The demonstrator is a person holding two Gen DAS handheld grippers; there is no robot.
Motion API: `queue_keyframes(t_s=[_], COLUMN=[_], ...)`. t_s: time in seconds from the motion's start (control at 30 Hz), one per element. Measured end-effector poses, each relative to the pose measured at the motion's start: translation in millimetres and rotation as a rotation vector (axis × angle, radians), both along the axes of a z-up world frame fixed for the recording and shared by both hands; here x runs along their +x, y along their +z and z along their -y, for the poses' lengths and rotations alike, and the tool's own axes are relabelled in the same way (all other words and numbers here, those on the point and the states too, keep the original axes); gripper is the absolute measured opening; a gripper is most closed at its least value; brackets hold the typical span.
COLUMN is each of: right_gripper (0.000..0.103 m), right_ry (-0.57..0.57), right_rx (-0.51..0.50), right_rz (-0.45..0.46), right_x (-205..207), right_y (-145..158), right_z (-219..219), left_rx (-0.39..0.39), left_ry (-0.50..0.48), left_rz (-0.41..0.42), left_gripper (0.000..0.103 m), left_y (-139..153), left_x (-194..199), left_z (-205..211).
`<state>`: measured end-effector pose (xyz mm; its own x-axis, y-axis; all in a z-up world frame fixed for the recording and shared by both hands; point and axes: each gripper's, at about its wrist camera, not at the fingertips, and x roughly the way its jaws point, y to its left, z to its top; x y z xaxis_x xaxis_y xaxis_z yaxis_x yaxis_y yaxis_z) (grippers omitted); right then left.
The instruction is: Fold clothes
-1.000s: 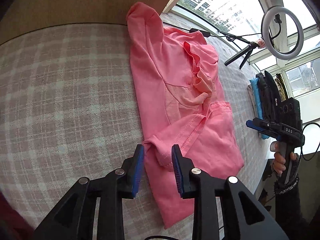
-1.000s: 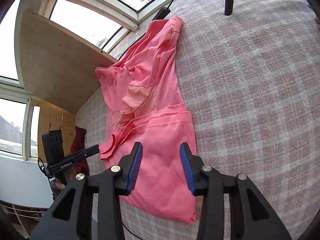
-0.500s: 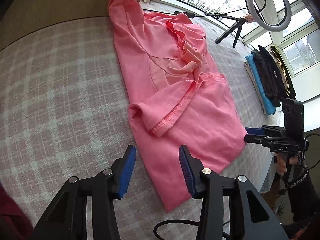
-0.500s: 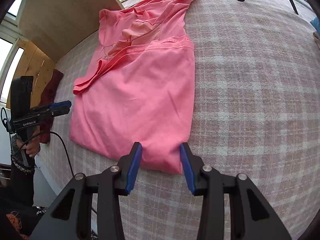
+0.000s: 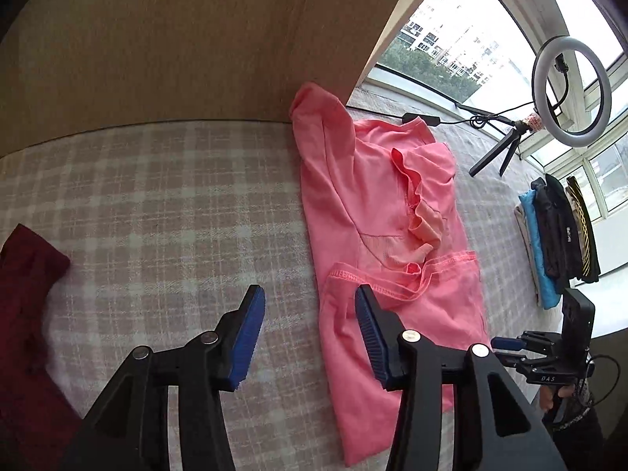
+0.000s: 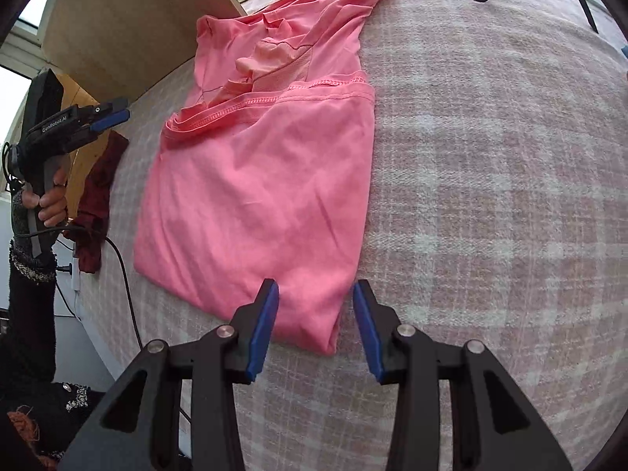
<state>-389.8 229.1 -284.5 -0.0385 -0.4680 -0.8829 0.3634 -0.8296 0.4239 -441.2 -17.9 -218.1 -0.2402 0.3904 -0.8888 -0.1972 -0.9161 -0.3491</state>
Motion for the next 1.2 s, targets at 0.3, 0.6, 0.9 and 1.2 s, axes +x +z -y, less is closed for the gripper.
queue_keyframes(t_s=[0.3,0.6,0.9,1.2], right_gripper=[0.039,0.039,0.006,0.004], right_ry=[0.077,0.127,0.142,0.168], right_rx=[0.000,0.041,0.011,-0.011], right_rz=[-0.009,-0.032,-0.033,-0.042], right_x=[2.9,11.0,12.1,16.6], right_y=[-8.8,-0.7,2.2,23.5], right_z=[7.1,8.1,10.1,0.6], left_rx=[0.002,0.032,0.049,0.165], left_ry=[-0.025,-0.060,-0.107,-0.127], left_rz=[0.141,0.124,0.105,0.135], left_gripper=[0.045,0.014,0.005,0.004], left_y=[-51.1,-52.6,-44.0,-29.0], left_x=[85.2,89.4,92.5,98.0], left_z=[-30.5,-42.7,-42.3,-24.8])
